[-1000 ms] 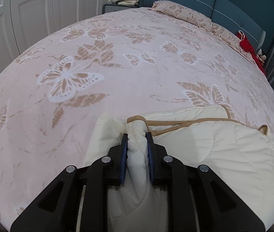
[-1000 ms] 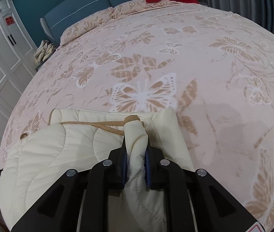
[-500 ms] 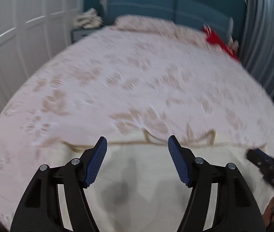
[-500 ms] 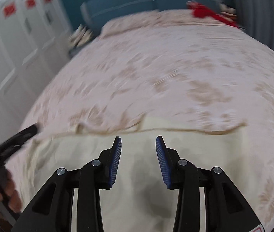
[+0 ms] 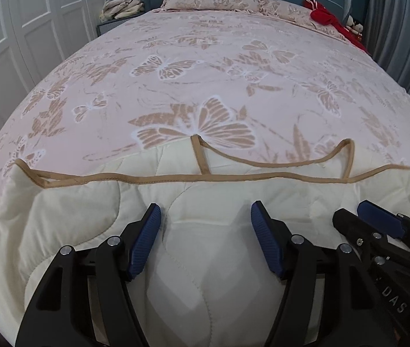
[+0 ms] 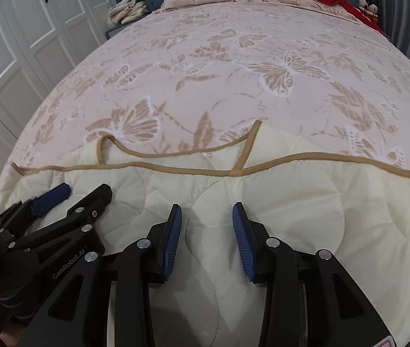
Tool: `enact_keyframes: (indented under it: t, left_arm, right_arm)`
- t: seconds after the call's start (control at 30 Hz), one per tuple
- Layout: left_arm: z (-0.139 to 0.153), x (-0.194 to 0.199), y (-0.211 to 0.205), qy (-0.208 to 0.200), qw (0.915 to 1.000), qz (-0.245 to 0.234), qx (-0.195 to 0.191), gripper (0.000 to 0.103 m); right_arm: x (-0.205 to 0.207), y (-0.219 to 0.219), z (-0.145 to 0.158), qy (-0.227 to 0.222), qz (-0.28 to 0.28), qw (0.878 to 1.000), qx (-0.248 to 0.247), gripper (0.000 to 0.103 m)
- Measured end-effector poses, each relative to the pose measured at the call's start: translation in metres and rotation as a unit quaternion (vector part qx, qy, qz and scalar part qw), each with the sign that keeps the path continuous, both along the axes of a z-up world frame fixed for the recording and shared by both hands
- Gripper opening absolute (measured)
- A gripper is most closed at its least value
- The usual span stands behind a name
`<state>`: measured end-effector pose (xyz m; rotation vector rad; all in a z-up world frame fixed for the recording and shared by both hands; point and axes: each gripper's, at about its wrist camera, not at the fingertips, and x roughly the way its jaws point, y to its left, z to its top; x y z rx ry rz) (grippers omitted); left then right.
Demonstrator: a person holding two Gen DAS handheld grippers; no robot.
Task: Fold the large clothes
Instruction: 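Grasp the tan-piped jacket edge with both grippers side by side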
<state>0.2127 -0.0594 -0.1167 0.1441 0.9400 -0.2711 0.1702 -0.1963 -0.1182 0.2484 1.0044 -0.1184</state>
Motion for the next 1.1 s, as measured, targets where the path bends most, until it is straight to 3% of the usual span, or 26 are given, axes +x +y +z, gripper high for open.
enact_keyframes:
  t: [0.2, 1.1]
  left_arm:
    - [-0.011, 0.000, -0.004, -0.009, 0.9999, 0.001, 0.012, 0.065]
    - [-0.022, 0.002, -0.010, -0.044, 0.9985, 0.023, 0.021, 0.065]
  right_arm:
    - [0.004, 0.007, -0.014, -0.002, 0.001, 1.000, -0.023, 0.038]
    - [0.009, 0.006, -0.026, -0.037, -0.019, 0.999, -0.034, 0.035]
